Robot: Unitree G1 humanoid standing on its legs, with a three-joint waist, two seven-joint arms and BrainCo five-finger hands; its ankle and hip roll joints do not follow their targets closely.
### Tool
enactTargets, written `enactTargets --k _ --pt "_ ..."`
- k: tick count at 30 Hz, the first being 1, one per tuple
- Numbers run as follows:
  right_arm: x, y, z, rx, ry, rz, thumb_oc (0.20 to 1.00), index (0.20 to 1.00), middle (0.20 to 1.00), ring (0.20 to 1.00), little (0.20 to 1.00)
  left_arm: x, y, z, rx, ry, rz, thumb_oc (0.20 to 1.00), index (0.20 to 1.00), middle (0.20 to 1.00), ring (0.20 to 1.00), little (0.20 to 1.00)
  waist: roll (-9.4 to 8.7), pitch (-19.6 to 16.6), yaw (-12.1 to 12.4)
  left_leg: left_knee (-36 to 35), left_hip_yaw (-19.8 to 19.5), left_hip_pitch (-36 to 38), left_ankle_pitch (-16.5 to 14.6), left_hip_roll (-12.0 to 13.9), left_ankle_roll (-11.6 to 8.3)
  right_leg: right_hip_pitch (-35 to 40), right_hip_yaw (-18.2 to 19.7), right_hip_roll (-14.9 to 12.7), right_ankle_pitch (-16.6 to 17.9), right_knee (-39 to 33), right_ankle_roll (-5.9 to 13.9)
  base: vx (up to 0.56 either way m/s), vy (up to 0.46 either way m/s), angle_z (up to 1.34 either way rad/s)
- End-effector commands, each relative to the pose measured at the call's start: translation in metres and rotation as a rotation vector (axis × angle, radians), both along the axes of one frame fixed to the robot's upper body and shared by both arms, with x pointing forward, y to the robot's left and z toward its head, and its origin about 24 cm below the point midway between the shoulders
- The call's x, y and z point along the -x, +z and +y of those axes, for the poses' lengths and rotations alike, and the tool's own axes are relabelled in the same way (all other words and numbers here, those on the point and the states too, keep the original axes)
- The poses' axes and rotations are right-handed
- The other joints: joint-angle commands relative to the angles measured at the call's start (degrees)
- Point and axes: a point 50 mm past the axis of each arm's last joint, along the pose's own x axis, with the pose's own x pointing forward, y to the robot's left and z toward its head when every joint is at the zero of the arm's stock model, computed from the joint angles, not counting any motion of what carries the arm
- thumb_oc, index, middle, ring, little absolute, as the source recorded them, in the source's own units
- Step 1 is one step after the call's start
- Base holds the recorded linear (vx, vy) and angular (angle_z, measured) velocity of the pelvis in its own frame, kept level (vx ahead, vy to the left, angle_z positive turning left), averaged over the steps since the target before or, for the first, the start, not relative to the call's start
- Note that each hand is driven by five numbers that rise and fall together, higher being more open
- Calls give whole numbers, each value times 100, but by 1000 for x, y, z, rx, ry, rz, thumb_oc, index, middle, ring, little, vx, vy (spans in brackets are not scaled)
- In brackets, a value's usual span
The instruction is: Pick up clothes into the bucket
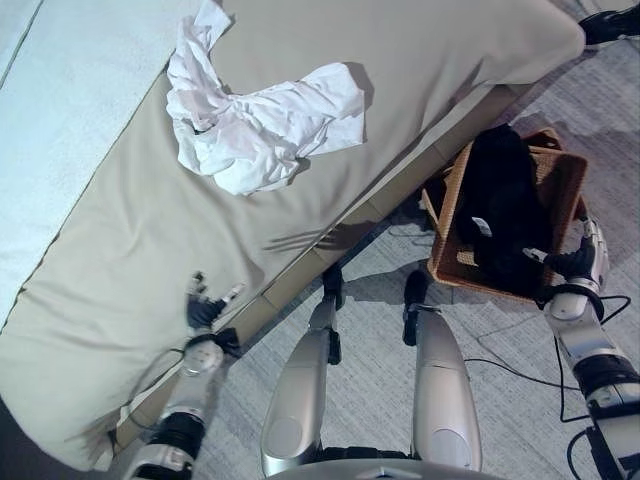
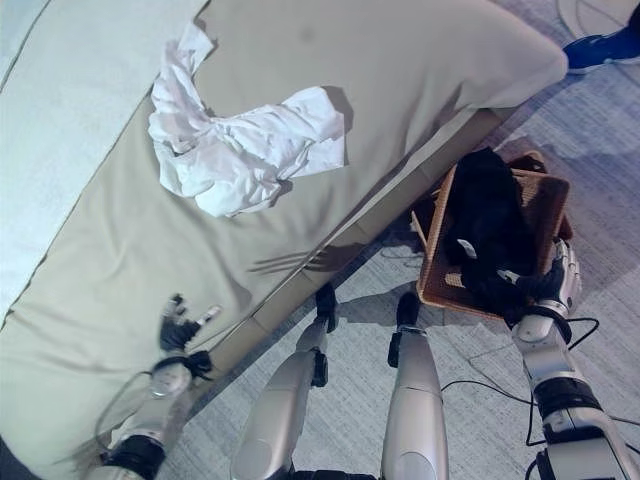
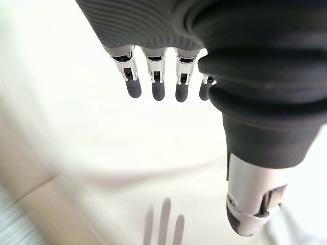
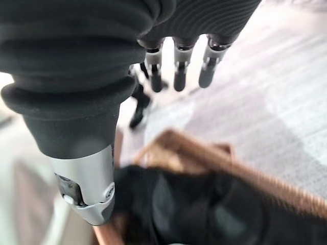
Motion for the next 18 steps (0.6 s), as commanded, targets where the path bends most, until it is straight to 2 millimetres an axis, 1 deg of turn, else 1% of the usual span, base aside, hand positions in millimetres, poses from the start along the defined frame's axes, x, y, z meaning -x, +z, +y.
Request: enactTargets --k 1,2,3,4,5,6,7,8,9,10,11,12,13,14,16,18 --pt "-4 -3 27 19 95 -62 1000 1000 1000 1000 1000 -3 48 41 -243 127 -133 1000 1000 1000 1000 1000 -697 47 33 826 310 498 -1130 -241 205 709 477 -12 1185 -1635 564 -17 93 -33" --pt "-5 -5 38 7 158 -69 1000 1000 1000 1000 1000 -5 62 46 -296 137 -172 1000 1000 1000 1000 1000 -765 47 26 839 347 574 -1171 -232 212 813 511 7 1234 -1730 596 -5 88 -35" --pt "-3 -12 45 -22 202 -56 1000 1000 1000 1000 1000 -6 76 50 -351 134 -209 1000 1000 1000 1000 1000 -833 47 37 876 375 632 -1211 -222 224 902 538 14 1278 -1810 613 0 63 -37" --pt "-3 -12 45 -23 203 -55 1000 1000 1000 1000 1000 -6 76 50 -352 135 -207 1000 1000 1000 1000 1000 -839 47 42 874 382 641 -1213 -219 224 911 545 17 1282 -1819 614 -2 68 -26" --pt "-3 -18 60 -51 290 -30 1000 1000 1000 1000 1000 -7 87 57 -397 149 -227 1000 1000 1000 1000 1000 -906 47 30 916 431 691 -1255 -212 232 992 579 32 1330 -1890 636 -15 120 -25" --pt "1 -36 77 -50 418 84 1000 1000 1000 1000 1000 -8 120 67 -518 143 -300 1000 1000 1000 1000 1000 -1039 47 44 995 518 792 -1351 -209 246 1151 636 50 1413 -2038 673 -21 138 -15" --pt "3 -41 86 -68 470 108 1000 1000 1000 1000 1000 -7 127 72 -544 149 -303 1000 1000 1000 1000 1000 -1097 47 38 1040 549 818 -1381 -194 256 1196 659 61 1452 -2087 685 -23 122 -26" --pt "7 -50 96 -54 561 188 1000 1000 1000 1000 1000 -8 135 80 -582 166 -301 1000 1000 1000 1000 1000 -1169 42 27 1085 594 855 -1425 -175 257 1257 694 70 1495 -2144 703 -12 51 -32" --pt "7 -50 97 -55 562 188 1000 1000 1000 1000 1000 -8 135 80 -583 167 -301 1000 1000 1000 1000 1000 -1174 46 31 1087 597 860 -1428 -174 257 1263 697 72 1496 -2148 704 -4 59 -32" --pt "11 -60 102 -64 591 237 1000 1000 1000 1000 1000 -13 145 83 -616 168 -311 1000 1000 1000 1000 1000 -1227 1 11 1140 621 850 -1458 -166 265 1281 712 69 1526 -2190 720 20 68 -22" --pt "18 -78 114 -89 658 337 1000 1000 1000 1000 1000 -22 165 85 -700 144 -324 1000 1000 1000 1000 1000 -1313 -58 -7 1228 640 814 -1511 -154 282 1295 753 75 1563 -2240 739 20 68 -14" --pt "18 -78 114 -90 658 337 1000 1000 1000 1000 1000 -22 165 85 -700 144 -324 1000 1000 1000 1000 1000 -1315 -59 -3 1233 642 811 -1513 -153 282 1293 755 75 1563 -2240 739 28 93 -13" --pt "26 -93 124 -100 703 412 1000 1000 1000 1000 1000 -27 182 85 -784 134 -330 1000 1000 1000 1000 1000 -1384 -77 -44 1343 660 747 -1553 -146 298 1271 780 71 1581 -2245 756 15 78 -7" --pt "31 -103 128 -104 723 465 1000 1000 1000 1000 1000 -32 193 85 -834 130 -334 1000 1000 1000 1000 1000 -1413 -73 -57 1400 663 697 -1578 -140 308 1251 784 72 1584 -2237 763 19 90 -3" --pt "35 -111 137 -100 766 516 1000 1000 1000 1000 1000 -38 207 88 -905 133 -320 1000 1000 1000 1000 1000 -1485 -38 -97 1537 690 597 -1638 -120 327 1207 802 70 1600 -2252 775 13 54 -2" --pt "43 -121 144 -99 799 565 1000 1000 1000 1000 1000 -43 226 90 -977 144 -323 1000 1000 1000 1000 1000 -1569 17 -147 1751 696 432 -1718 -97 347 1132 847 84 1635 -2256 783 10 48 -4"
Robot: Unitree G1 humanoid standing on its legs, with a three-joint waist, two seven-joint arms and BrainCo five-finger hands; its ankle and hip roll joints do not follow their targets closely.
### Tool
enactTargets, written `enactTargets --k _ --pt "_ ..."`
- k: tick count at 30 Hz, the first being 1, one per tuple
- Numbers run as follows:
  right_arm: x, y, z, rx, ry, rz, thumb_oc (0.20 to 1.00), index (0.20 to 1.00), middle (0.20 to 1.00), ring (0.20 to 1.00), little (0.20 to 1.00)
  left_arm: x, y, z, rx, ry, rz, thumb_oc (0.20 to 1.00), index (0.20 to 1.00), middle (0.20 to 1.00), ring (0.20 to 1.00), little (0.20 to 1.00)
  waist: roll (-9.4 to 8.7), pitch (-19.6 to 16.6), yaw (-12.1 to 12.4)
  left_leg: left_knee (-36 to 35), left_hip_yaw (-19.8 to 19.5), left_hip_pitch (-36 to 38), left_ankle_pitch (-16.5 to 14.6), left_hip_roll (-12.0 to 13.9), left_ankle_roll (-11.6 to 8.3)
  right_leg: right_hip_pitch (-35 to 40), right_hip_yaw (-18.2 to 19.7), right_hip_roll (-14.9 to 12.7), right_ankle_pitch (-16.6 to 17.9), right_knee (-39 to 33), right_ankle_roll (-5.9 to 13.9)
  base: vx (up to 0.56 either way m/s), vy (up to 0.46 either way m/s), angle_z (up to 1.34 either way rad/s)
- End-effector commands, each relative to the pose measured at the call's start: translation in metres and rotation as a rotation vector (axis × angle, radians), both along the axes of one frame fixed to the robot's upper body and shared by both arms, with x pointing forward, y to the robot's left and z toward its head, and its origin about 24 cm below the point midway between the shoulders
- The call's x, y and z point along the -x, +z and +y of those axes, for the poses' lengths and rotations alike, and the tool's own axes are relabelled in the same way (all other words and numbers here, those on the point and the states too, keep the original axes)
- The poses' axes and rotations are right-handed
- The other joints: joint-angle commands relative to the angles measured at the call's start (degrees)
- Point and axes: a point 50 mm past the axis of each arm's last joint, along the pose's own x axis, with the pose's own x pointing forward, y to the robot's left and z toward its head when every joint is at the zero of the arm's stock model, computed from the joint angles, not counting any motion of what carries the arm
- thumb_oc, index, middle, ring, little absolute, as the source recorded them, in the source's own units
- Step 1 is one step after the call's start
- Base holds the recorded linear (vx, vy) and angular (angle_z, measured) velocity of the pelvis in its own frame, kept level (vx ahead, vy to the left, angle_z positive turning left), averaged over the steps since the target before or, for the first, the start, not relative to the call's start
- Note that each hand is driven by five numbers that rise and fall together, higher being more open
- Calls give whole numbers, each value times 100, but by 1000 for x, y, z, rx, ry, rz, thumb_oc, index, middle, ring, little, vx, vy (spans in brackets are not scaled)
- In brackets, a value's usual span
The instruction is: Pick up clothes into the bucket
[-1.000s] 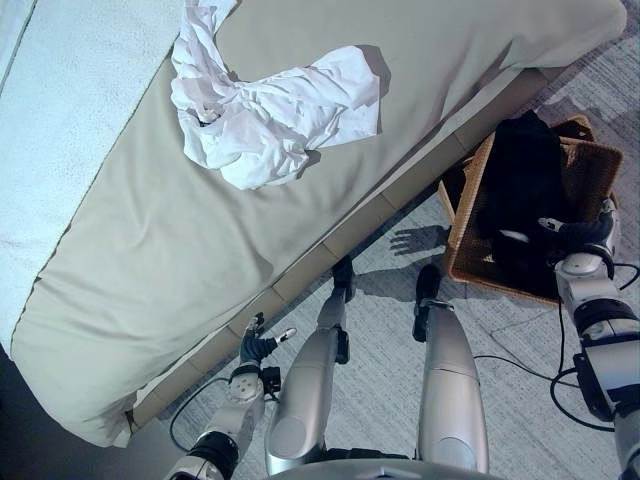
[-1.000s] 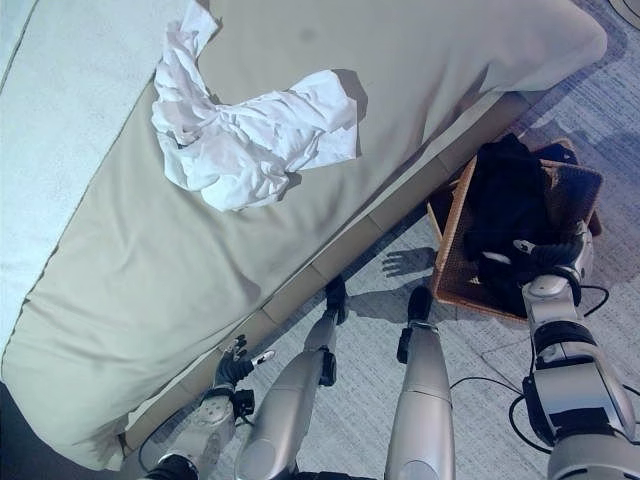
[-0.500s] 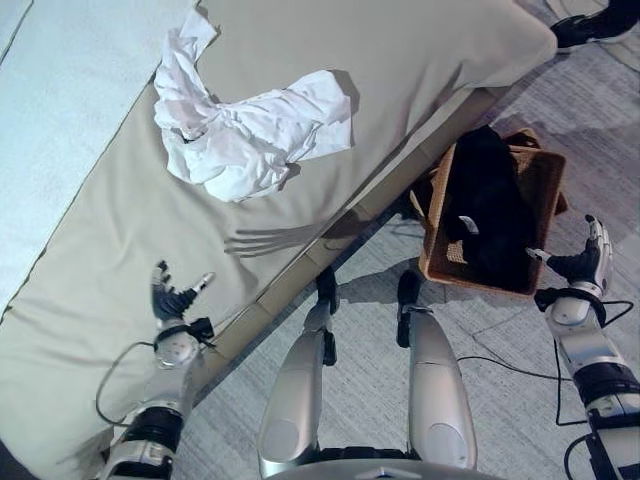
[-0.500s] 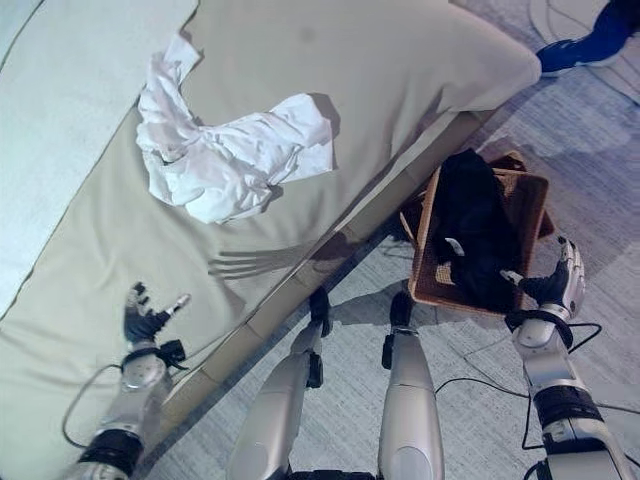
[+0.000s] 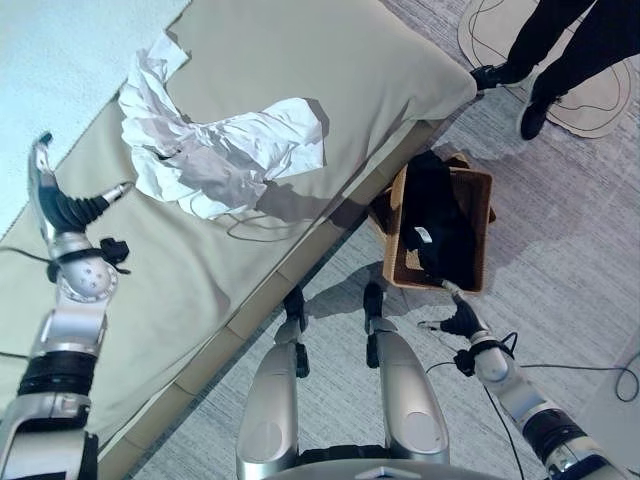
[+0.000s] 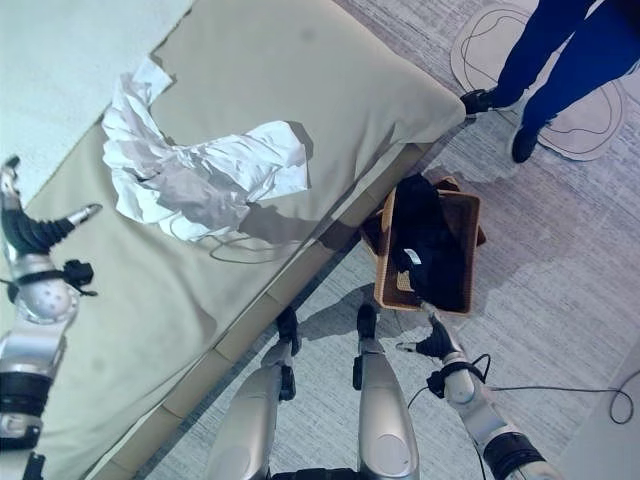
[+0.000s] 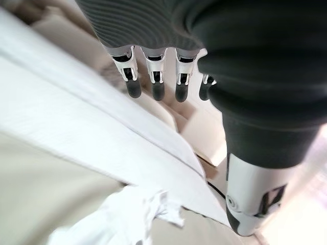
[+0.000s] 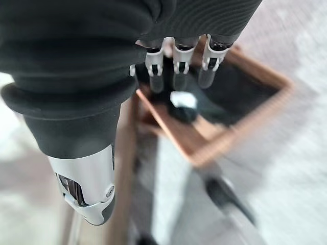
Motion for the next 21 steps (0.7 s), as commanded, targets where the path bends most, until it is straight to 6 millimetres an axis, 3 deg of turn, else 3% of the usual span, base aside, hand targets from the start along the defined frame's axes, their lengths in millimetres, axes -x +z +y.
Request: enactTargets --k 1,2,3,4,5,7,8,9,10,11,18,21 --pt "7 -8 20 -1 111 31 1000 1000 1000 1000 1000 -2 41 15 -172 83 -24 1000 1000 1000 1000 1000 -477 -2 -80 1704 73 -240 -1376 -210 266 -75 293 -151 700 -572 345 5 21 -4" --pt "7 -8 20 -3 109 31 1000 1000 1000 1000 1000 -3 42 15 -173 82 -25 1000 1000 1000 1000 1000 -476 -5 -70 1720 72 -256 -1384 -206 266 -84 293 -147 700 -570 344 8 -7 -4" --pt "10 -11 26 -16 116 39 1000 1000 1000 1000 1000 -5 53 19 -227 115 -15 1000 1000 1000 1000 1000 -609 0 -130 1974 62 -509 -1484 -154 287 -217 330 -101 745 -606 352 4 -9 -5" --pt "10 -11 26 -18 114 38 1000 1000 1000 1000 1000 -5 54 18 -228 114 -16 1000 1000 1000 1000 1000 -608 0 -118 1992 61 -527 -1491 -149 287 -229 330 -96 746 -602 351 13 -6 -7" --pt "9 -11 30 -38 112 32 1000 1000 1000 1000 1000 -10 62 24 -274 154 19 1000 1000 1000 1000 1000 -744 0 -185 2279 90 -775 -1609 -87 306 -354 394 -53 809 -657 364 10 -6 -10" --pt "8 -10 32 -56 107 19 1000 1000 1000 1000 1000 -14 69 22 -299 155 26 1000 1000 1000 1000 1000 -812 0 -187 2464 75 -960 -1686 -51 314 -447 411 -8 837 -674 372 5 -23 -14" --pt "7 -6 35 -80 112 -3 1000 1000 1000 1000 1000 -17 78 25 -337 176 47 1000 1000 1000 1000 1000 -934 0 -251 2738 63 -1249 -1799 14 327 -571 435 39 879 -751 376 99 -12 -19" --pt "5 -4 38 -99 110 -15 1000 1000 1000 1000 1000 -18 81 25 -354 180 57 1000 1000 1000 1000 1000 -900 -1 -214 2853 -20 -1274 -2049 94 312 -516 448 144 766 -789 405 4 -43 -14" --pt "5 -4 38 -101 108 -17 1000 1000 1000 1000 1000 -19 82 24 -355 178 55 1000 1000 1000 1000 1000 -962 0 -242 2866 45 -1399 -1855 58 328 -625 448 86 895 -790 375 95 -3 -21" --pt "3 -1 42 -131 105 -40 1000 1000 1000 1000 1000 -22 93 20 -389 175 49 1000 1000 1000 1000 1000 -956 0 -233 3095 -59 -1561 -2163 177 314 -639 455 207 804 -869 405 -12 -28 -18" --pt "-3 10 60 -218 128 -104 1000 1000 1000 1000 1000 -37 115 9 -500 179 87 1000 1000 1000 1000 1000 -1113 0 -331 3584 -171 -2308 -2340 308 330 -1029 425 362 913 -1036 402 8 -20 -8" --pt "-4 11 69 -238 152 -112 1000 1000 1000 1000 1000 -45 113 7 -625 205 202 1000 1000 1000 1000 1000 -1127 0 -401 3760 -225 -2555 -2392 338 354 -1205 413 425 961 -1085 416 0 0 0"
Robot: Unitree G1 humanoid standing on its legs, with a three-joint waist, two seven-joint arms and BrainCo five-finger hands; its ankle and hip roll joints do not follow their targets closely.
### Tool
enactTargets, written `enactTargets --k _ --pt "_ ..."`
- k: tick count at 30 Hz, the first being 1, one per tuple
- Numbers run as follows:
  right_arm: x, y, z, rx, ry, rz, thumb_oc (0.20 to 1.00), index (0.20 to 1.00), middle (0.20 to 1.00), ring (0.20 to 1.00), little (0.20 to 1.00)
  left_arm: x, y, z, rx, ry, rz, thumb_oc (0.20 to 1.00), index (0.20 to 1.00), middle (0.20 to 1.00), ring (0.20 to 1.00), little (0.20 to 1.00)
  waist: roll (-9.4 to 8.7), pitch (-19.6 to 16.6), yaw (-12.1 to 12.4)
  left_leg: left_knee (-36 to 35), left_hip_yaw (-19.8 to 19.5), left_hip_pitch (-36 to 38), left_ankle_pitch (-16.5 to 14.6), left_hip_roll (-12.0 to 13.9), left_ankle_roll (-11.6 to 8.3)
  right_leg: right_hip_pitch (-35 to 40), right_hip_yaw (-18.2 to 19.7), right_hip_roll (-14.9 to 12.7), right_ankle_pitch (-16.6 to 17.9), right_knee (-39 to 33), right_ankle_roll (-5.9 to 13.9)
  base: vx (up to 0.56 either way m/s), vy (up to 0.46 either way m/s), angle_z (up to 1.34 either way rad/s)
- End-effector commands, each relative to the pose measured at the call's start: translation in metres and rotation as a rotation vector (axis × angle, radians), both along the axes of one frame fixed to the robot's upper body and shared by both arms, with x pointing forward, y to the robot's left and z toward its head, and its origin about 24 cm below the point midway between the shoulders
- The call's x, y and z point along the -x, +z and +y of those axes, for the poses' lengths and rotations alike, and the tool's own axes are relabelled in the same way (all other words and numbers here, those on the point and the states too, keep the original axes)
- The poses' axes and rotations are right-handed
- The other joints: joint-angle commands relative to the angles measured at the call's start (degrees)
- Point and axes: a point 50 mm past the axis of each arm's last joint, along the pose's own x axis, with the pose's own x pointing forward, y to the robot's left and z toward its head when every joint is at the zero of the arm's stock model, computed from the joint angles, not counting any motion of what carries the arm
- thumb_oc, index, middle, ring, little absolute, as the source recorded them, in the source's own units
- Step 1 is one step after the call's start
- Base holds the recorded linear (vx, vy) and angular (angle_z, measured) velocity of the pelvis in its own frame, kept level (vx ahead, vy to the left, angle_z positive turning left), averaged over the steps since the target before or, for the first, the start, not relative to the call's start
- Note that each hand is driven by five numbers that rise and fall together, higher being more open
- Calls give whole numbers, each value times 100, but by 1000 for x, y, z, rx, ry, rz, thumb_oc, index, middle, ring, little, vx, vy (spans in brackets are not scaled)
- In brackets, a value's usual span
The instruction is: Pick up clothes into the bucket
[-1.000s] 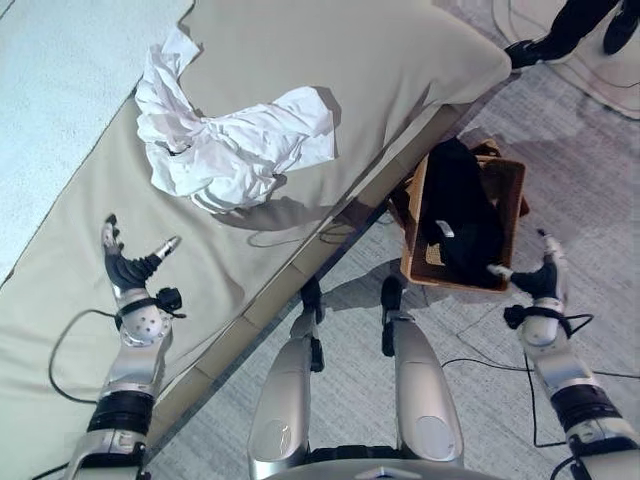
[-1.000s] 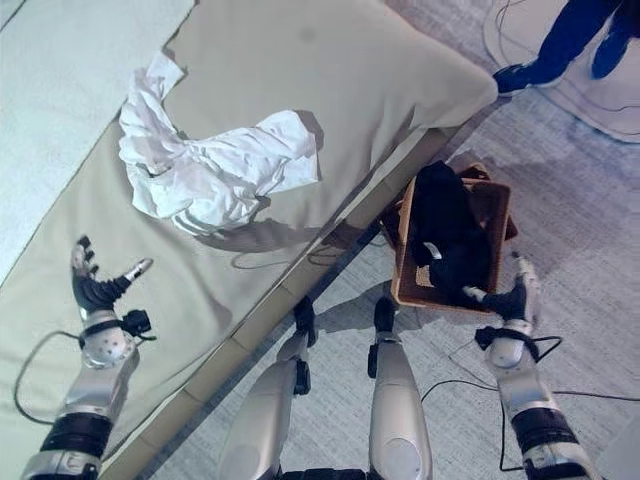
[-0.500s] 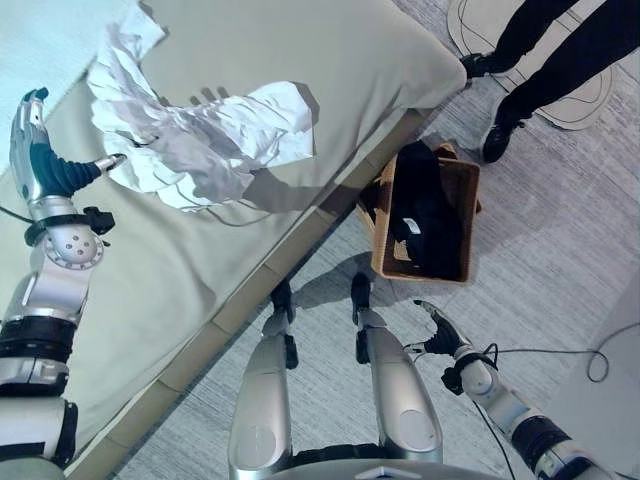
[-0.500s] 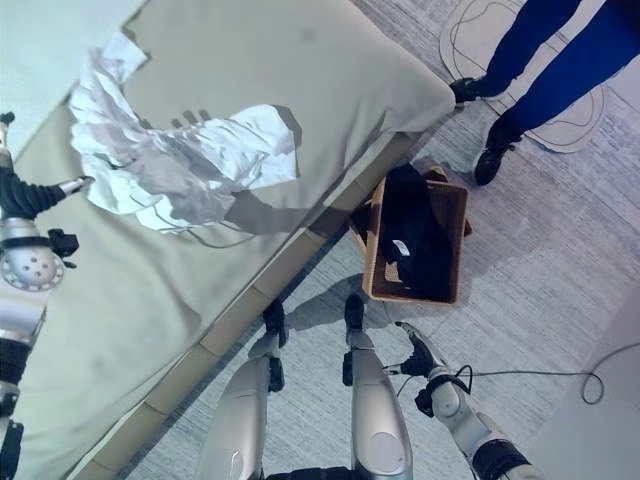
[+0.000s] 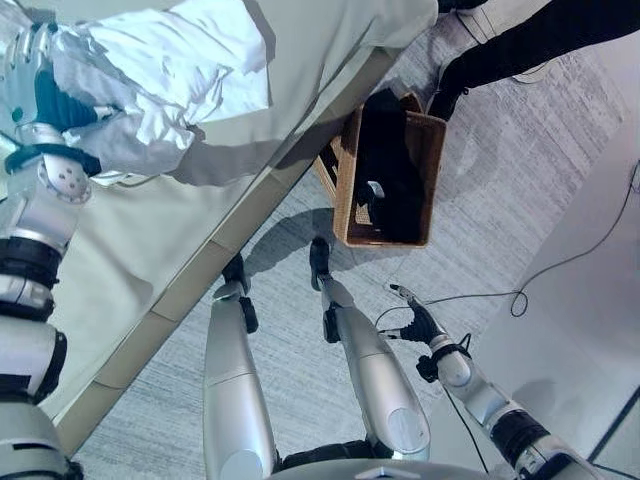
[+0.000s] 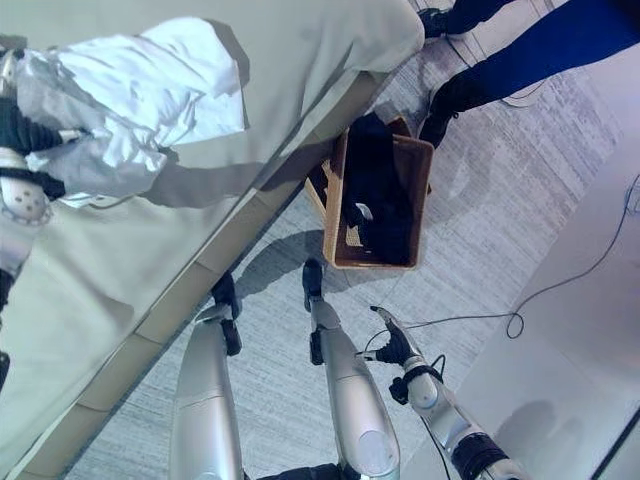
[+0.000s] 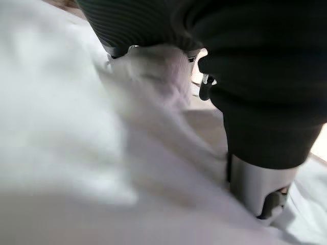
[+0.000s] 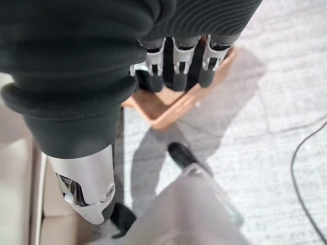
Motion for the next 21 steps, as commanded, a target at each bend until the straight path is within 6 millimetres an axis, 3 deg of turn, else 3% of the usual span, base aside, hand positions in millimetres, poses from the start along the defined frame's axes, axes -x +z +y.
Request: enactTargets --k 1,2,3,12,16,17,18,19,21 --pt "0 7 8 -52 20 -43 1000 1000 1000 1000 1000 12 16 18 -151 94 50 912 912 912 912 912 -379 -36 -30 978 108 316 -1239 -368 339 164 468 -228 533 -780 555 0 0 0" --pt "-1 7 9 -52 22 -41 1000 1000 1000 1000 1000 8 16 15 -198 104 96 617 617 617 617 617 -380 -36 -24 985 118 299 -1250 -362 347 143 472 -210 545 -790 557 0 0 0" --pt "-1 5 10 -51 32 -29 1000 1000 1000 1000 1000 3 11 15 -234 114 180 200 200 200 200 200 -371 -36 -57 993 127 280 -1254 -354 358 112 494 -188 567 -792 569 0 0 0" --pt "-4 6 9 -20 90 2 1000 1000 1000 1000 1000 -7 -7 12 -481 181 486 200 200 200 200 200 -287 -36 35 722 171 591 -1165 -385 380 262 513 -172 577 -771 577 -8 -6 -4" --pt "-6 9 2 -4 90 -3 1000 1000 1000 1000 1000 -4 -4 6 -508 142 459 200 200 200 200 200 -178 -36 138 439 140 883 -1051 -457 357 465 460 -246 551 -758 562 -44 -55 -1" --pt "-8 11 -2 1 83 -13 1000 1000 1000 1000 1000 2 0 3 -502 103 412 200 200 200 200 200 -175 -36 187 258 188 973 -738 -579 352 499 412 -371 648 -722 511 -23 -41 8" --pt "-8 11 -2 3 84 -11 1000 1000 1000 1000 1000 2 -1 4 -501 104 414 200 200 200 200 200 -110 -36 221 246 118 1103 -940 -543 340 619 411 -310 528 -735 543 -133 -112 12" --pt "-9 12 -7 15 70 -15 1000 1000 1000 1000 1000 10 1 3 -473 69 356 200 200 200 200 200 -100 -36 303 2 125 1271 -625 -670 332 716 334 -456 610 -691 489 -27 -62 11" --pt "-8 12 -12 17 48 -15 1000 1000 1000 1000 1000 19 9 -4 -435 2 268 200 200 200 200 200 2 -36 439 -206 74 1556 -540 -735 307 941 269 -515 560 -667 470 -63 -79 14"
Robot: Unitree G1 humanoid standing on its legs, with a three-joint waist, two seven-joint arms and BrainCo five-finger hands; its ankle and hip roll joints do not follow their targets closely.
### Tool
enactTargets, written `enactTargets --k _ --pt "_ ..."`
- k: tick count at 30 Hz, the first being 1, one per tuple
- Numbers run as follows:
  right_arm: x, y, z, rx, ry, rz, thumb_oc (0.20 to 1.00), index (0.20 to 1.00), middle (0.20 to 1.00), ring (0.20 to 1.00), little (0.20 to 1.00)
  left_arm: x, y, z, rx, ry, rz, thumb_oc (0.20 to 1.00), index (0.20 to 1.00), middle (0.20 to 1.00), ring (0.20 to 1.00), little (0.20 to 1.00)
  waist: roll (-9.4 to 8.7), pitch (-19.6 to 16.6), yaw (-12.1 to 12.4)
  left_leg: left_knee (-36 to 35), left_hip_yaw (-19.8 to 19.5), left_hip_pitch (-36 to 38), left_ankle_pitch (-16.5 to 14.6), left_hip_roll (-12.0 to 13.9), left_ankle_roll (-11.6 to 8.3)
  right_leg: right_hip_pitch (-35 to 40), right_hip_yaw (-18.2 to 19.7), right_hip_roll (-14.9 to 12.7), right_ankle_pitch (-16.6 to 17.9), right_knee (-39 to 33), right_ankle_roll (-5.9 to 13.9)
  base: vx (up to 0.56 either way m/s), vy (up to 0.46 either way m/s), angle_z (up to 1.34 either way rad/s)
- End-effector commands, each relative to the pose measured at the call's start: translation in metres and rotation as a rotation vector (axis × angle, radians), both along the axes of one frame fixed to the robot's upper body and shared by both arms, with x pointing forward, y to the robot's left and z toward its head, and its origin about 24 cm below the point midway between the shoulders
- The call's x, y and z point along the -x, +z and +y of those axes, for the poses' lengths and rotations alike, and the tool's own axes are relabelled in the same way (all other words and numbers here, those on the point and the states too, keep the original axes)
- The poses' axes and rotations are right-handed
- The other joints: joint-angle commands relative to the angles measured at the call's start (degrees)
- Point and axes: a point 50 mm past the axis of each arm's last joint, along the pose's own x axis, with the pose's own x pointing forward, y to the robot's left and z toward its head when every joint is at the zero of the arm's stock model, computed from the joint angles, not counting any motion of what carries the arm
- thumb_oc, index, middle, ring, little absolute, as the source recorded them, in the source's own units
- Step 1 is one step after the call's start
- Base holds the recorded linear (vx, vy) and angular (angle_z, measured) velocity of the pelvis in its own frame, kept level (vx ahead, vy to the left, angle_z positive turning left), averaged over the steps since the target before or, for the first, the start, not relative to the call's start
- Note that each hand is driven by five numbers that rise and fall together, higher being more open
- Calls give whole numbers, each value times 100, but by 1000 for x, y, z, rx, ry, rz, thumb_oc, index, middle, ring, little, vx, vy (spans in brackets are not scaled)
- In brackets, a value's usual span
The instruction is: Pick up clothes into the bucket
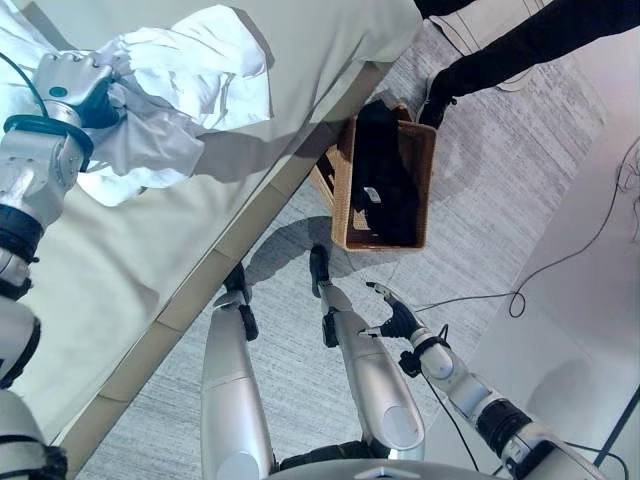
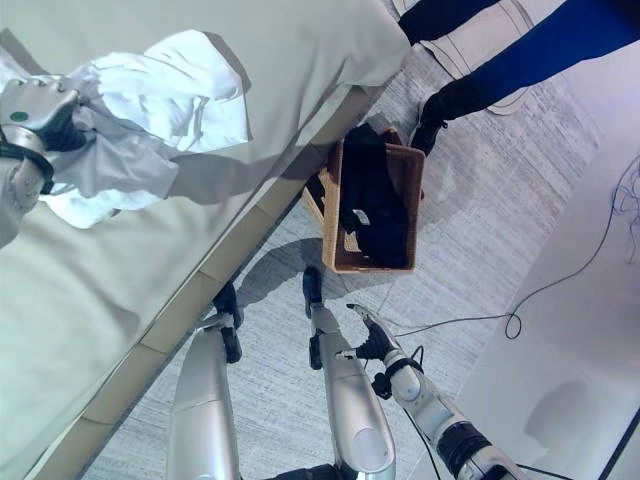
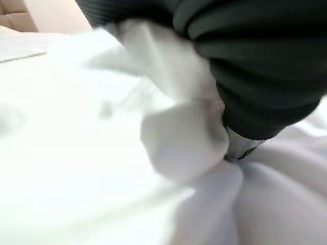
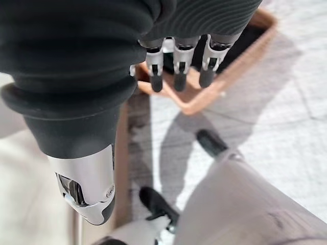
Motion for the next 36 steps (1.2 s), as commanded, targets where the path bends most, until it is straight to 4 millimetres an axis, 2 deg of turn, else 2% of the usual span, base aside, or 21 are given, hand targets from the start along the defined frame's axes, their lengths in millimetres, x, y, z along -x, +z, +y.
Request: enactTargets --k 1,3,5,6,7,8,9,10,12,14,18,25,28,32,35,36 --pt "4 5 -31 20 -62 -15 1000 1000 1000 1000 1000 22 27 9 60 -42 -157 200 200 200 200 200 122 41 347 509 -199 489 -776 -404 109 342 100 -170 560 -678 348 8 -75 15" --pt "4 3 -38 35 -91 -6 1000 1000 1000 1000 1000 36 33 9 177 -109 -271 200 200 200 200 200 267 39 537 148 -259 969 -626 -485 62 735 -8 -249 462 -651 312 10 -65 17" --pt "5 1 -42 49 -104 7 1000 1000 1000 1000 1000 44 35 9 307 -163 -353 200 200 200 200 200 348 -45 609 -140 -307 1288 -515 -544 33 977 -86 -298 400 -651 290 17 -25 22" --pt "5 1 -42 52 -101 8 1000 1000 1000 1000 1000 45 34 10 310 -160 -353 200 200 200 200 200 351 -36 586 -158 -306 1314 -509 -548 32 996 -86 -301 399 -655 290 51 -26 29" --pt "8 -1 -46 59 -112 24 1000 1000 1000 1000 1000 54 35 13 502 -227 -453 200 200 200 200 200 441 -175 683 -462 -351 1621 -386 -600 -6 1203 -141 -339 333 -659 271 49 -26 33" --pt "8 -1 -47 62 -114 30 1000 1000 1000 1000 1000 57 34 13 578 -262 -487 200 200 200 200 200 473 -230 687 -565 -371 1757 -343 -634 -13 1317 -177 -355 310 -666 264 49 -26 27" --pt "8 -1 -47 64 -112 30 1000 1000 1000 1000 1000 58 34 14 579 -259 -487 200 200 200 200 200 475 -224 671 -578 -373 1775 -337 -637 -13 1331 -179 -357 310 -669 264 42 -7 33" --pt "10 0 -49 68 -105 34 1000 1000 1000 1000 1000 65 37 17 666 -298 -544 200 200 200 200 200 544 -382 694 -841 -390 2028 -240 -677 -43 1506 -236 -369 254 -688 242 23 3 25" --pt "11 0 -50 67 -101 37 1000 1000 1000 1000 1000 67 41 17 688 -320 -579 200 200 200 200 200 566 -479 691 -1028 -415 2159 -119 -724 -59 1585 -280 -387 254 -706 228 55 0 17" --pt "14 1 -49 54 -87 42 1000 1000 1000 1000 1000 74 52 10 694 -393 -616 200 200 200 200 200 664 -757 737 -1395 -445 2525 -36 -745 -95 1855 -391 -372 162 -783 212 108 -4 17" --pt "16 5 -40 27 -33 39 1000 1000 1000 1000 1000 81 61 0 709 -489 -627 200 200 200 200 200 719 -1156 730 -1825 -468 2931 136 -777 -123 2147 -501 -361 95 -900 209 70 -13 17" --pt "23 15 -27 2 72 21 1000 1000 1000 1000 1000 85 64 -12 718 -583 -570 200 200 200 200 200 780 -1690 689 -2277 -461 3558 208 -722 -146 2682 -608 -325 -62 -1046 208 79 -4 4" --pt "27 16 -25 -2 85 23 1000 1000 1000 1000 1000 84 63 -14 731 -595 -547 200 200 200 200 200 796 -1811 670 -2422 -461 3733 239 -687 -153 2830 -631 -311 -97 -1097 207 75 -5 9" --pt "27 31 -20 -86 93 -27 1000 1000 1000 1000 1000 82 57 -22 852 -689 -486 200 200 200 200 200 829 -2102 610 -2697 -468 4042 317 -626 -181 3092 -681 -273 -162 -1198 197 76 -8 12" --pt "19 55 -11 -181 112 -117 1000 1000 1000 1000 1000 81 54 -28 915 -743 -447 200 200 200 200 200 847 -2242 604 -2790 -447 4197 338 -592 -193 3235 -676 -258 -192 -1243 194 50 0 -1" --pt "19 55 -11 -181 111 -116 1000 1000 1000 1000 1000 82 54 -28 916 -743 -446 200 200 200 200 200 847 -2237 606 -2797 -446 4207 339 -592 -193 3243 -675 -257 -193 -1246 194 35 1 -1"
